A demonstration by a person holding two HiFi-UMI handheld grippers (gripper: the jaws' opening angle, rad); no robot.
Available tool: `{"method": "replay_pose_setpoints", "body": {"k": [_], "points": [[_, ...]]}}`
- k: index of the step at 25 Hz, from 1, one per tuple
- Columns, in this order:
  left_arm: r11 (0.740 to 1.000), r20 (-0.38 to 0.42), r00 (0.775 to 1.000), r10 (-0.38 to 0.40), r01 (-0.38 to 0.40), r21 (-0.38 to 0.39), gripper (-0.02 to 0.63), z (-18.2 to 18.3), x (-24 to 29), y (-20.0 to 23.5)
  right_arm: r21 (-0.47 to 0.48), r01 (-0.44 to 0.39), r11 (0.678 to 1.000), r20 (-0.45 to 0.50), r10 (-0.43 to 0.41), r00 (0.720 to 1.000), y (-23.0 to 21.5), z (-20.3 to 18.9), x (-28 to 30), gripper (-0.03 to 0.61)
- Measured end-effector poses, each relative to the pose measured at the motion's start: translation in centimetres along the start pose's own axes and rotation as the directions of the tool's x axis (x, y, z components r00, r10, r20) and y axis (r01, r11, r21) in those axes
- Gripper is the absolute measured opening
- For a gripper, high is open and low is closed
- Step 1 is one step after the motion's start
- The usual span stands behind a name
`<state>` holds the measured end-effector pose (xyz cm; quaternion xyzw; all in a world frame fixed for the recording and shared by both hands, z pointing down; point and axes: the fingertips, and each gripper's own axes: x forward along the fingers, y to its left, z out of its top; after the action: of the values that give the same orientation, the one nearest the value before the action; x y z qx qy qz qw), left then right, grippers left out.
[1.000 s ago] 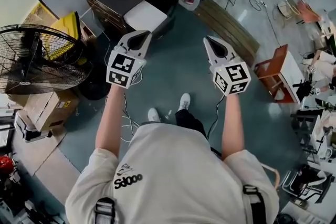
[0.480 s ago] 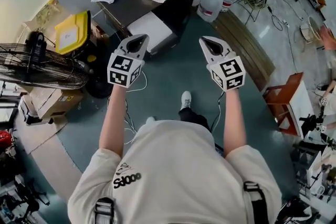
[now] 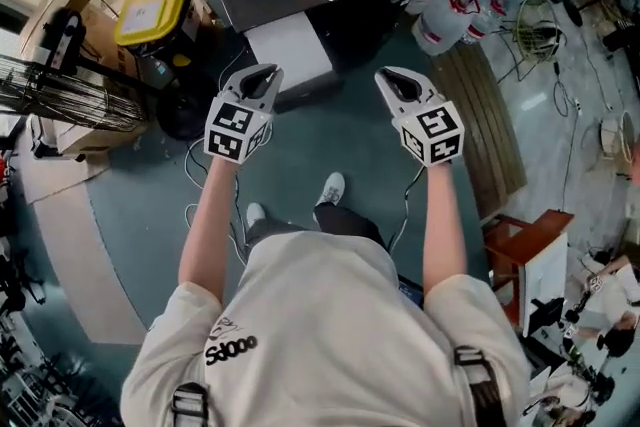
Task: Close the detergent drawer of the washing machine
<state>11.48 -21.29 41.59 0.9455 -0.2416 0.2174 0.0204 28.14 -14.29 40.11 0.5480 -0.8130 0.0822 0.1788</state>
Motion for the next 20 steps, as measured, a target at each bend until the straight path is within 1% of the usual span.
{"method": "replay_pose_setpoints", "body": {"k": [2,4,6,8,11,14,17,20], "points": [[0.999,-0.025,0.999,0.038,-0.039,-0.03,0.043,-1.4,0.7,0.3,-0.009,-0.06,0.998,-0.007,0.06,0.998,-0.7,-1.1,1.9,0.073],[0.997,-0.07,0.996,0.061,-0.064,-0.046,0.101,-3.1,1.2,0.5,-0.028,-0.123,0.992,-0.019,0.122,0.992,-0.9,-2.3,3.7,0.097],[0.995,-0.124,0.99,0.073,-0.081,-0.058,0.123,-5.2,1.5,0.4,-0.051,-0.177,0.983,-0.054,0.175,0.983,-0.8,-3.9,5.2,0.118],[0.991,-0.166,0.982,0.093,-0.107,-0.078,0.13,-7.3,1.4,0.5,-0.062,-0.21,0.976,-0.091,0.204,0.975,-0.7,-5.7,6.5,0.127],[0.98,-0.217,0.968,0.126,-0.156,-0.125,0.146,-10.3,1.2,0.6,-0.034,-0.24,0.97,-0.126,0.234,0.964,-0.2,-8.0,7.9,0.128],[0.964,-0.255,0.956,0.147,-0.196,-0.178,0.15,-13.1,1.5,0.3,-0.007,-0.25,0.968,-0.162,0.246,0.956,0.1,-10.4,9.0,0.133],[0.95,-0.28,0.948,0.15,-0.217,-0.226,0.15,-15.2,1.9,0.1,0.0,-0.251,0.968,-0.198,0.246,0.949,0.5,-12.7,10.3,0.149],[0.941,-0.295,0.943,0.152,-0.229,-0.247,0.15,-16.9,2.5,0.4,0.008,-0.236,0.972,-0.231,0.231,0.945,1.0,-14.9,11.6,0.164]]}}
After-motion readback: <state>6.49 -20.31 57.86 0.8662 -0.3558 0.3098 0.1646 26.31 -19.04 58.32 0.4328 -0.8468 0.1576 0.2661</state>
